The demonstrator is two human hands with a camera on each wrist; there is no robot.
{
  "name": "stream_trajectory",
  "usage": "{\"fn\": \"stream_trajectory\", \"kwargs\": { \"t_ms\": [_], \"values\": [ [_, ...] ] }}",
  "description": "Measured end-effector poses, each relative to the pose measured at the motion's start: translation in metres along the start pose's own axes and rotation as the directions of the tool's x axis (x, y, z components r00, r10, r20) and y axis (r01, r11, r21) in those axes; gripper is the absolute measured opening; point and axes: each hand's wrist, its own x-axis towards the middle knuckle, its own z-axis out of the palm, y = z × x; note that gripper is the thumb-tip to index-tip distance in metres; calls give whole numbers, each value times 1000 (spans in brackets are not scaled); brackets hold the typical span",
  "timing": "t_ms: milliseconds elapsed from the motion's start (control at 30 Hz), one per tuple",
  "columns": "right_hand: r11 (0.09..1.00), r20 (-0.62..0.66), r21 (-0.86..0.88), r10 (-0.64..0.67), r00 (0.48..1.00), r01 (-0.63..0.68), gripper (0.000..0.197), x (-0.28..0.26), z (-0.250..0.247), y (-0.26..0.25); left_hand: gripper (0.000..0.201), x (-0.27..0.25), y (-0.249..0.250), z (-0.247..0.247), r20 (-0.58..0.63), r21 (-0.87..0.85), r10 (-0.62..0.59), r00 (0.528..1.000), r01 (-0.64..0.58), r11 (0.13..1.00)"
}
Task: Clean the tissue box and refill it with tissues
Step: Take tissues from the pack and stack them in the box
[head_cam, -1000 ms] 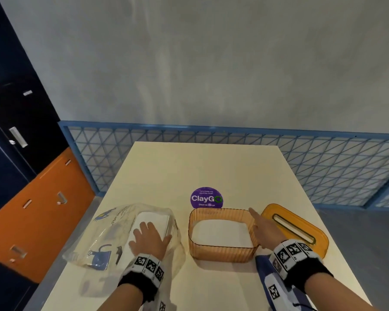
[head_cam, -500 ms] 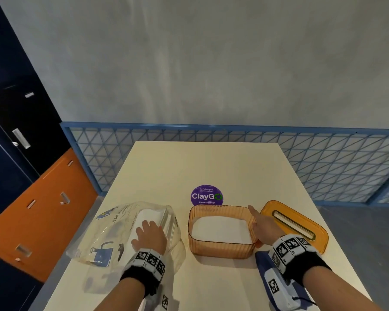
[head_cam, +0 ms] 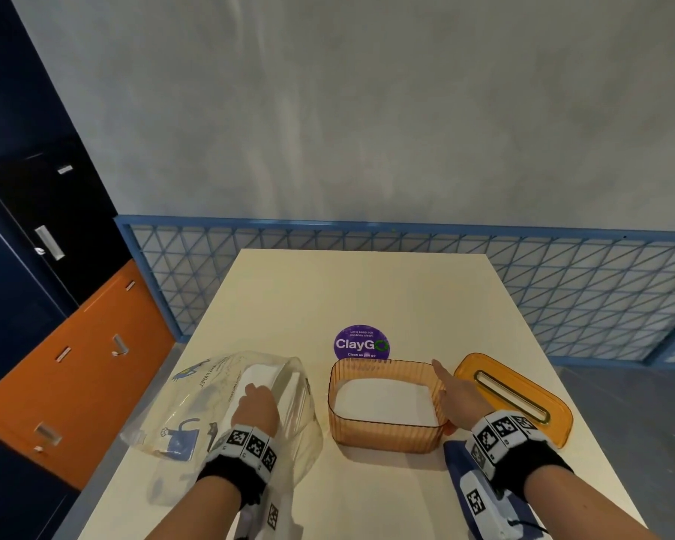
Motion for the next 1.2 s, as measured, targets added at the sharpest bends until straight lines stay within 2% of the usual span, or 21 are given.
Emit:
{"fn": "stream_trajectory", "kwargs": {
  "t_ms": [100,200,300,367,400,467,533,600,667,733,800,867,900,1000,1033,1067,1100,1133,1200],
  "values": [
    [999,27,53,11,1000,-12,62,0,-2,1,32,-2,-11,-16,-36,-35,31,999,-32,999],
    [998,30,58,11,999,-13,63,-5,-11,-4,35,-10,-23,-41,-107,-169,19,994,-37,985],
    [992,-204,-99,-102,974,83,59,-7,-22,-18,34,-23,-34,-68,-218,-318,-1,976,-70,945],
    [978,-295,33,-189,937,207,50,-13,-30,-41,34,-34,-38,-84,-284,-382,5,959,-118,917],
    [950,-289,151,-222,931,273,43,-17,-34,-56,34,-41,-39,-91,-314,-401,9,949,-141,905],
    [851,-156,419,-276,948,317,34,-27,-37,-88,33,-56,-36,-100,-391,-416,34,920,-209,885],
    [709,57,679,-312,948,192,43,-35,-34,-119,29,-72,-30,-102,-498,-366,85,863,-298,882],
    [577,266,816,-342,901,-22,57,-39,-29,-145,23,-86,-23,-96,-584,-301,148,798,-383,873],
    [498,411,847,-387,826,-188,70,-41,-24,-163,27,-96,-20,-86,-608,-270,196,769,-433,860],
    [420,452,868,-442,775,-266,74,-42,-23,-173,37,-102,-20,-77,-602,-213,261,754,-467,858],
    [361,434,889,-463,773,-282,60,-45,-25,-180,37,-103,-23,-69,-616,-112,358,702,-528,841],
    [391,389,895,-451,803,-214,36,-44,-27,-183,37,-102,-26,-61,-642,-23,443,625,-594,804],
    [440,363,885,-451,816,-151,33,-43,-26,-183,38,-102,-28,-58,-636,-1,468,614,-607,795],
    [515,278,857,-481,832,11,28,-37,-25,-180,45,-105,-34,-52,-587,-34,453,670,-580,814],
    [516,245,855,-483,841,47,21,-38,-26,-179,53,-107,-34,-50,-599,-123,404,691,-578,807],
    [513,214,854,-491,845,82,16,-40,-27,-178,63,-109,-35,-50,-604,-280,318,731,-567,774],
    [510,184,852,-504,844,119,16,-41,-29,-177,74,-110,-35,-51,-591,-468,203,781,-537,702],
    [507,159,847,-525,836,158,19,-42,-30,-175,81,-109,-36,-54,-556,-639,81,827,-487,595],
    [506,132,837,-554,822,207,27,-42,-29,-171,73,-103,-38,-61,-445,-854,-126,887,-377,359]
  ]
}}
